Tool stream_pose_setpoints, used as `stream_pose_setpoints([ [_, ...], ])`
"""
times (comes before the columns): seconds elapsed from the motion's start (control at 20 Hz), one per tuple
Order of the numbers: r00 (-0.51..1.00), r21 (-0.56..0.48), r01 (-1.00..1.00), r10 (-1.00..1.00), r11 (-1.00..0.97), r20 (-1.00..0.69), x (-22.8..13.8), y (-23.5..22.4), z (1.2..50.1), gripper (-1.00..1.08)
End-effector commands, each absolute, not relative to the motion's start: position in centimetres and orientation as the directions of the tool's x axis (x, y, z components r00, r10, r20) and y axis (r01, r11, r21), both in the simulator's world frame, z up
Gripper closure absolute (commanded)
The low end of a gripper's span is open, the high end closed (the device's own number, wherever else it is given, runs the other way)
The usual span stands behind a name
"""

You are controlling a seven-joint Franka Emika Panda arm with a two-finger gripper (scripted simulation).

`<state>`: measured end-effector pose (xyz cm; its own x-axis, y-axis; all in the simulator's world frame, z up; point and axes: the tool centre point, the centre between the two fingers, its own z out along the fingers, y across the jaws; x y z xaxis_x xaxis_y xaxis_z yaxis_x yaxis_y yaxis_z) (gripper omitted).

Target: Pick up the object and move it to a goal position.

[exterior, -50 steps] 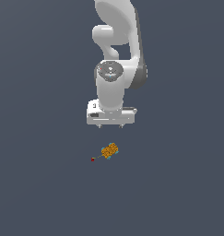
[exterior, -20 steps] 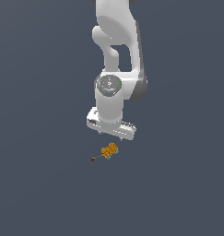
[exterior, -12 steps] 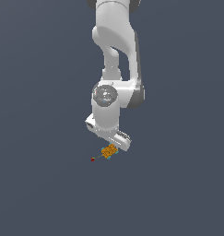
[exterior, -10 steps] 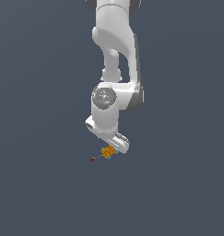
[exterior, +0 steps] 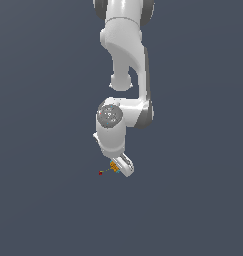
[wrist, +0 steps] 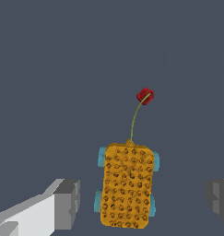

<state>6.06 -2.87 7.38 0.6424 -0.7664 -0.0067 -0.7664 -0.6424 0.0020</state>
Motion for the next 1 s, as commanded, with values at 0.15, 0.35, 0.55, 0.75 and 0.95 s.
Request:
stream_pose_setpoints([
  [0.15, 0.588, 0.0, -0.809, -0.809, -0.588, -0.001, 6.5, -3.2, 6.7, -0.92],
  [0.35, 0.573, 0.0, -0.82, -0.82, -0.573, 0.0, 6.6, -3.3, 6.5, -0.92],
  [0.55, 0.576, 0.0, -0.817, -0.817, -0.576, -0.001, 6.6, -3.2, 6.4, -0.92],
  [0.75, 0.575, 0.0, -0.818, -0.818, -0.575, 0.0, 6.6, -3.3, 5.2, -0.92],
  [0.95, 0.573, 0.0, -0.819, -0.819, -0.573, 0.0, 6.5, -3.3, 3.1, -0.92],
])
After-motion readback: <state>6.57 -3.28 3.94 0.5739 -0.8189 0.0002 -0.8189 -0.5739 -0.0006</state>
